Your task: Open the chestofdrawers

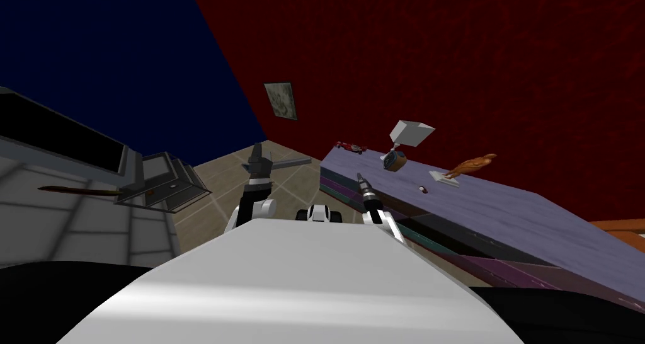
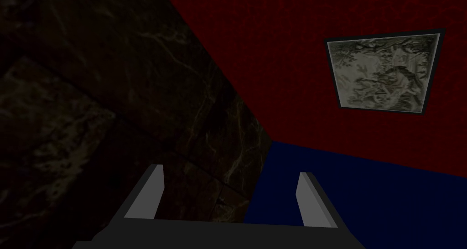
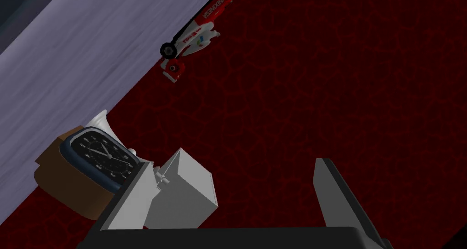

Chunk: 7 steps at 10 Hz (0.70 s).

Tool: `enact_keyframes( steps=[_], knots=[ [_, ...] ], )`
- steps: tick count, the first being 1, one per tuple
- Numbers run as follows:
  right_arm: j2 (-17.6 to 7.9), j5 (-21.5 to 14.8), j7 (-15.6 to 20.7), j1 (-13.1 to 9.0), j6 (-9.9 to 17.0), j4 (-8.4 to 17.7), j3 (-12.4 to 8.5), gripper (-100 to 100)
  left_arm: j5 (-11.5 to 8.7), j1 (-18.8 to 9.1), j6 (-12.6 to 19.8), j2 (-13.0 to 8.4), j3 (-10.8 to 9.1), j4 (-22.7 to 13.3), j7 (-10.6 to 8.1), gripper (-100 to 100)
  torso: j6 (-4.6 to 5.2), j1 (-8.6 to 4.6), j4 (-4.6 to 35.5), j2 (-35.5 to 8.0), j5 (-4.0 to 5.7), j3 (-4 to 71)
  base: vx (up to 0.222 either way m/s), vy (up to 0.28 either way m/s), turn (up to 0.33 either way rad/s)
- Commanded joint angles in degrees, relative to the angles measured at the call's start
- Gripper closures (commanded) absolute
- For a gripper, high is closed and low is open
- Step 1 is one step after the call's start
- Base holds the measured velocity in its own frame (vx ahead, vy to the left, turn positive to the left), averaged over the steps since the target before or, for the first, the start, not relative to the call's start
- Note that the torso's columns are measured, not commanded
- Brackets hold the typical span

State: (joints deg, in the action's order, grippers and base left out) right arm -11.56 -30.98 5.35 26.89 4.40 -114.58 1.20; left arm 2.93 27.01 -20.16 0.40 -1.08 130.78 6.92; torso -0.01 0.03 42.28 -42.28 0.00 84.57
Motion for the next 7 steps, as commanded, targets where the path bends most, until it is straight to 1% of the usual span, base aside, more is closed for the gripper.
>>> enact_keyframes(
  steps=[1, 2, 3, 4, 5, 6, 7],
  knots=[
    [0.3, -4.4, 0.5, 0.9, 4.1, 3.7, 0.3, -100, 0.0, 0.0, 0.0, 0.0, -0.01, 0.0, 0.0, 0, 0.04, -0.01, 0.0, 0.0, -0.01, 0.0, 0.004, 0.029, 0.22],
    [0.3, -5.5, 0.5, 0.9, 5.7, 4.3, 0.3, -100, 0.0, 0.0, 0.0, 0.0, 0.0, 0.0, 0.0, 0, -0.01, -0.02, 0.0, 0.0, 0.0, 0.0, 0.004, 0.021, 0.128],
    [0.2, -7.3, 0.6, 1.1, 7.4, 6.8, 0.4, -100, 0.0, 0.0, 0.0, 0.0, -0.01, 0.0, 0.0, 0, 0.03, -0.04, 0.0, 0.0, 0.0, 0.0, 0.006, 0.028, 0.201],
    [0.2, -8.8, 0.6, 1.1, 8.4, 7.1, 0.4, -100, 0.0, 0.0, 0.0, 0.0, 0.0, 0.0, 0.0, 0, 0.0, -0.03, 0.0, 0.0, 0.0, 0.0, 0.008, 0.022, 0.125],
    [0.2, -8.8, 0.6, 1.1, 9.8, 7.1, 0.4, -100, 0.0, 0.0, 0.0, 0.0, -0.01, 0.0, 0.0, 0, 0.03, -0.04, 0.0, 0.0, 0.0, 0.0, 0.004, 0.009, -0.003],
    [0.2, -8.8, 0.6, 1.1, 9.8, 7.1, 0.4, -100, 0.0, 0.0, 0.0, 0.0, -0.01, 0.0, 0.0, 0, 0.03, -0.08, 0.0, 0.0, 0.01, 0.0, 0.0, 0.002, -0.02],
    [0.1, -11.7, 0.7, 1.2, 12.0, 10.1, 0.5, -100, 0.0, 0.0, 0.0, 0.0, -0.01, 0.0, 0.0, 0, 0.02, -0.08, 0.0, 0.0, 0.01, 0.0, 0.004, 0.017, 0.244]
  ],
)
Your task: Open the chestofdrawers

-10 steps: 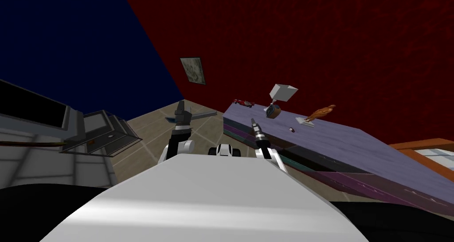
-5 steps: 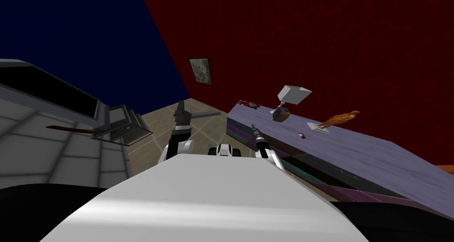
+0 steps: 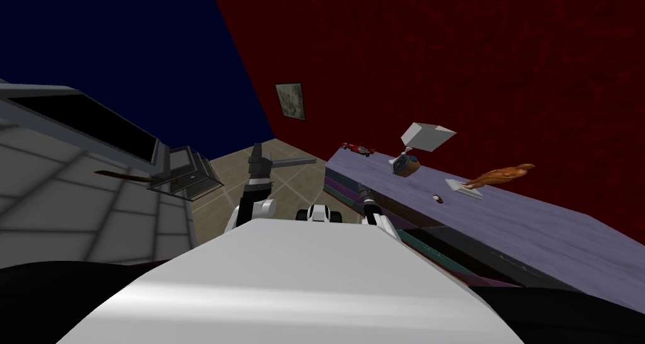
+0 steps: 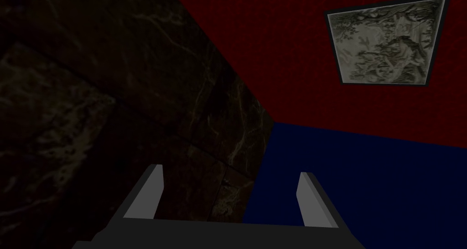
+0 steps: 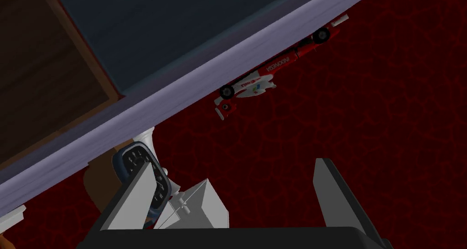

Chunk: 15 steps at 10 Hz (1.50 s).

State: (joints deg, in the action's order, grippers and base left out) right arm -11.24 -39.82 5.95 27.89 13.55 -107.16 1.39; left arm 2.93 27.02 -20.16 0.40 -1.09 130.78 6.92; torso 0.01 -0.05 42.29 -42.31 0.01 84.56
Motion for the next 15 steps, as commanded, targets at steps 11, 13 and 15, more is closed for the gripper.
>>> enact_keyframes(
  steps=[11, 13, 15],
  knots=[
    [-0.3, -16.1, 0.3, 0.6, 17.2, 13.5, 1.4, -100, 0.0, 0.0, 0.0, 0.0, 0.0, 0.0, 0.0, 0, 0.02, 0.05, 0.0, 0.0, -0.02, 0.0, 0.015, 0.017, 0.13],
    [-0.3, -16.6, 0.3, 0.6, 19.5, 14.8, 1.4, -100, 0.0, 0.0, 0.0, 0.0, 0.0, 0.0, 0.0, 0, 0.03, 0.04, 0.0, 0.0, -0.01, 0.0, 0.021, 0.014, 0.032],
    [-0.2, -19.8, 0.2, 0.7, 23.1, 18.0, 1.8, -100, 0.0, 0.0, 0.0, 0.0, 0.0, 0.0, 0.0, 0, -0.05, 0.07, 0.0, 0.0, 0.0, 0.0, 0.031, 0.013, 0.175]
  ],
)
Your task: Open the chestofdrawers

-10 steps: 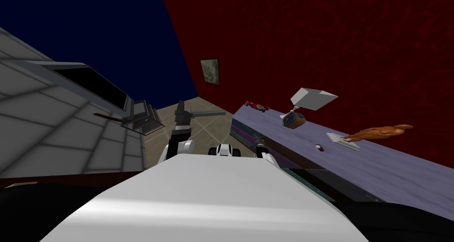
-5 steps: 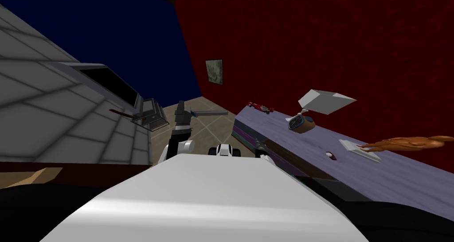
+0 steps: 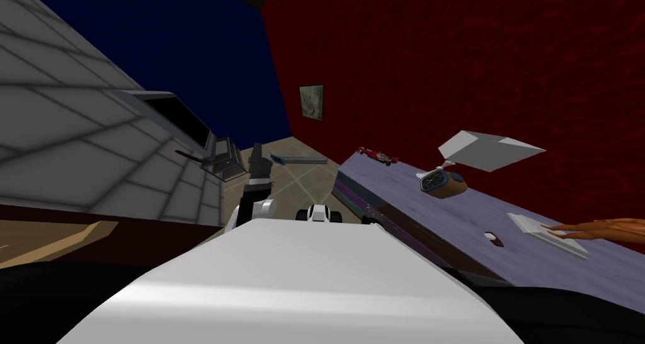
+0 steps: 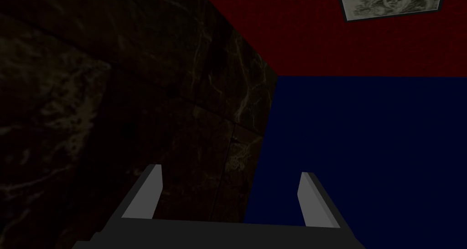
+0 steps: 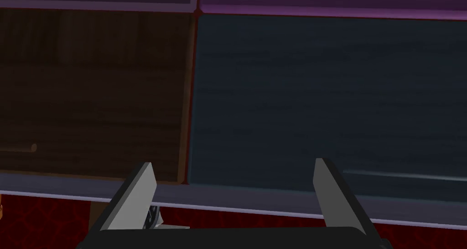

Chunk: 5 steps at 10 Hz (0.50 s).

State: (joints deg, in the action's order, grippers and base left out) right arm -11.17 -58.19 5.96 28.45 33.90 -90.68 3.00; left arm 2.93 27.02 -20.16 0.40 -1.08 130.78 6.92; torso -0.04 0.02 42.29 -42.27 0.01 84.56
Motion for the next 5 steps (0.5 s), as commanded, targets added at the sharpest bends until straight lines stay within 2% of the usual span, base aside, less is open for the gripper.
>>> enact_keyframes(
  steps=[1, 2, 3, 4, 5],
  knots=[
    [-0.2, -3.8, 0.1, 0.2, 4.3, 4.4, 0.7, -100, 0.0, 0.0, 0.0, 0.0, -0.01, 0.0, 0.0, 0, 0.06, -0.03, 0.0, 0.0, -0.02, 0.0, 0.042, 0.013, 0.242],
    [-0.2, -4.6, 0.1, 0.2, 5.6, 4.6, 0.7, -100, 0.0, 0.0, 0.0, 0.0, 0.0, 0.0, 0.0, 0, 0.02, 0.0, 0.0, 0.0, 0.0, 0.0, 0.036, 0.01, 0.103],
    [-0.2, -4.6, 0.1, 0.2, 6.2, 4.6, 0.7, -100, 0.0, 0.0, 0.0, 0.0, -0.01, 0.0, 0.0, 0, 0.08, -0.02, 0.0, 0.0, -0.02, 0.0, 0.016, 0.007, -0.029],
    [-0.1, -7.4, 0.0, 0.2, 8.3, 7.6, 1.3, -100, 0.0, 0.0, 0.0, 0.0, -0.01, 0.0, 0.0, 0, 0.07, -0.02, 0.0, -0.1, -0.01, 0.0, 0.035, 0.016, 0.205],
    [-0.1, -7.7, 0.0, 0.2, 9.6, 7.8, 1.3, -100, 0.0, 0.0, 0.0, 0.0, 0.0, 0.0, 0.0, 0, 0.0, 0.02, 0.0, 0.0, -0.01, 0.0, 0.04, 0.013, 0.151]
  ],
)
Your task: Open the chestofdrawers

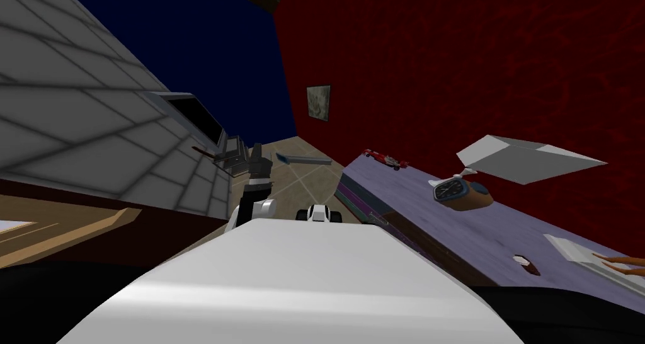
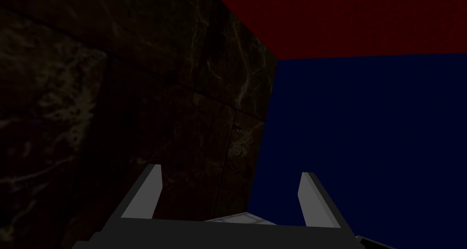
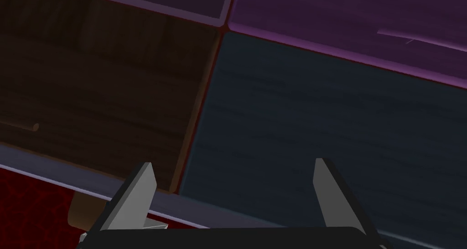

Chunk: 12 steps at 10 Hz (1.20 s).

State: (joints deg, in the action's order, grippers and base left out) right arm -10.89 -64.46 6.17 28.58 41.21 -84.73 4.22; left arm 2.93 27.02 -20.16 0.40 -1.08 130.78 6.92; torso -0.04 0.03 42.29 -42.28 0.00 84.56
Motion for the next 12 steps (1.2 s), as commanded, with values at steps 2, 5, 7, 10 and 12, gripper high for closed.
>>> enact_keyframes(
  steps=[2, 5, 7, 10, 12],
  knots=[
    [-0.1, -4.5, -0.4, 0.0, 5.6, 5.0, 0.7, -100, 0.0, 0.0, 0.0, 0.0, 0.0, 0.0, 0.0, 0, 0.02, -0.05, 0.0, 0.1, 0.01, 0.1, 0.054, 0.006, 0.155],
    [0.5, -9.8, -0.9, 0.0, 10.4, 10.4, 2.1, -100, 0.0, 0.0, 0.0, 0.0, -0.01, 0.0, 0.0, 0, 0.06, -0.03, 0.0, 0.0, -0.01, 0.0, 0.056, 0.008, 0.171],
    [0.9, -12.3, -1.2, -0.1, 13.7, 13.1, 2.8, -100, 0.0, 0.0, 0.0, 0.0, -0.01, 0.0, 0.0, 0, 0.07, -0.05, 0.0, 0.0, 0.0, 0.0, 0.058, 0.002, 0.146],
    [1.3, -15.6, -1.5, -0.1, 17.5, 17.2, 3.6, -100, 0.0, 0.0, 0.0, 0.0, -0.01, 0.0, 0.0, 0, 0.03, -0.02, 0.0, 0.0, 0.0, 0.0, 0.057, 0.0, 0.119],
    [1.7, -18.1, -1.9, -0.2, 20.2, 20.0, 4.4, -100, 0.0, 0.0, 0.0, 0.0, -0.01, 0.0, 0.0, 0, 0.03, -0.06, 0.0, 0.0, 0.01, 0.0, 0.056, -0.011, 0.136]
  ],
)
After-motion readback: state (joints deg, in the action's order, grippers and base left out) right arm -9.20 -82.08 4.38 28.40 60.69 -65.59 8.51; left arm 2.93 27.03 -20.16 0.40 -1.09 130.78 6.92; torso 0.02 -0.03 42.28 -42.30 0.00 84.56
